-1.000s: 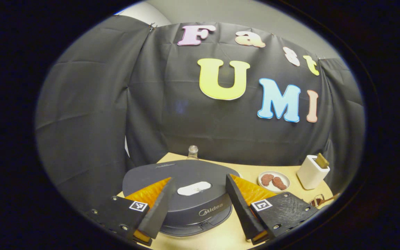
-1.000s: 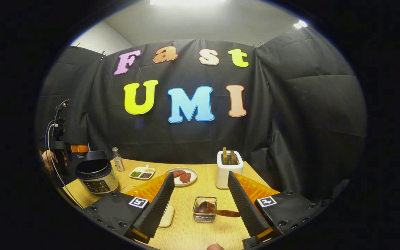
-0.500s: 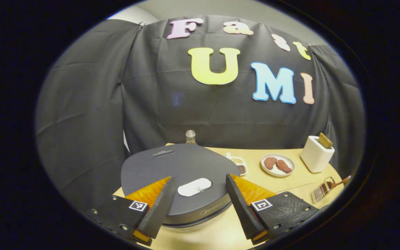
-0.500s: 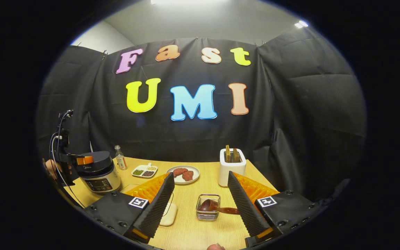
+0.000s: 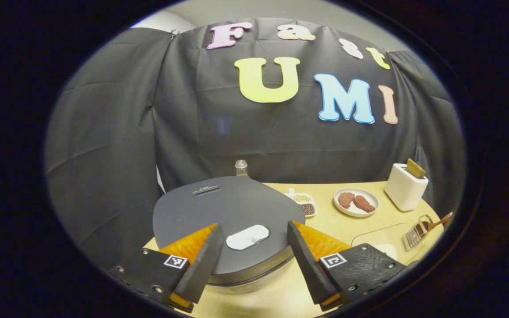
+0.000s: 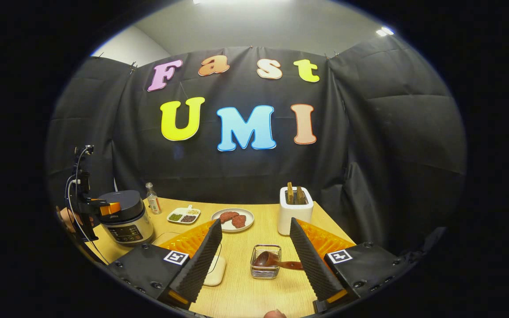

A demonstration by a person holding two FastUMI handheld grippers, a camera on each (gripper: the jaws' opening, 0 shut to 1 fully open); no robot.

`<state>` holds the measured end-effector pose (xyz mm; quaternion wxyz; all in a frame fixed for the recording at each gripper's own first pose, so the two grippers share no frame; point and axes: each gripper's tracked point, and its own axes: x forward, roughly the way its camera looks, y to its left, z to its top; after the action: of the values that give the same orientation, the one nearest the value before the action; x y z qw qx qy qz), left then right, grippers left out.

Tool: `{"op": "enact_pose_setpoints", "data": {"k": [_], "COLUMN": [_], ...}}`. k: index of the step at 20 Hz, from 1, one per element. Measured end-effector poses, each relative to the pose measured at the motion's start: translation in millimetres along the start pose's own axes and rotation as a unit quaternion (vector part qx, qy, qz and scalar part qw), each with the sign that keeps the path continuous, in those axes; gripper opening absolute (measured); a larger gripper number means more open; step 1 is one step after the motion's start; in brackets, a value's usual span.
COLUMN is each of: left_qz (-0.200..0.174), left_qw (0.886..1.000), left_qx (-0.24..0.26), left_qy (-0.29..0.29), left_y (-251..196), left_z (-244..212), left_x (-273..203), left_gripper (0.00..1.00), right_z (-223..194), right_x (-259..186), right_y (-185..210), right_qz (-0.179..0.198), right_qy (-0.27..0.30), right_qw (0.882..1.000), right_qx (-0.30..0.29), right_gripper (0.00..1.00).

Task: Close the left gripper, press the button to open the rice cooker; take a wooden spoon from the chopstick holder with the right hand, scoop a spoonful of rice and pour it into the rice cooker, then put the wooden spoon back into the chopstick holder.

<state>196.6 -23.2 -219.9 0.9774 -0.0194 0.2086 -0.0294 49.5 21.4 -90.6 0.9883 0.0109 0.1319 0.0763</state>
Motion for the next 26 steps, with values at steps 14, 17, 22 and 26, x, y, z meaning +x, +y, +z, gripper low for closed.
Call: {"op": "enact_pose_setpoints", "data": {"k": [14, 17, 22, 26], "left_qz": [0.006, 0.011, 0.014, 0.014], "left_qw": [0.998, 0.998, 0.996, 0.992], "left_qx": [-0.023, 0.001, -0.024, -0.007], "left_qy": [-0.050, -0.057, -0.081, -0.125], "left_y": [-1.7, -3.4, -7.7, -25.6], "left_z": [-19.0, -8.4, 29.8, 60.2], "left_x": [-1.4, -2.7, -36.8, -110.4], "left_gripper": [0.95, 0.94, 0.91, 0.90], "right_z": [3.8, 9.6, 27.2, 26.4], "right_x": [-2.2, -9.0, -27.8, -44.9], "right_y": [8.1, 10.7, 5.8, 10.2], "right_qz": [0.011, 0.018, 0.026, 0.052], "right_qy": [0.004, -0.006, -0.037, -0.055], "right_qw": [1.000, 1.000, 0.999, 0.997], "right_qx": [0.008, 0.013, 0.002, 0.002], "right_gripper": [0.98, 0.98, 0.98, 0.98]}}
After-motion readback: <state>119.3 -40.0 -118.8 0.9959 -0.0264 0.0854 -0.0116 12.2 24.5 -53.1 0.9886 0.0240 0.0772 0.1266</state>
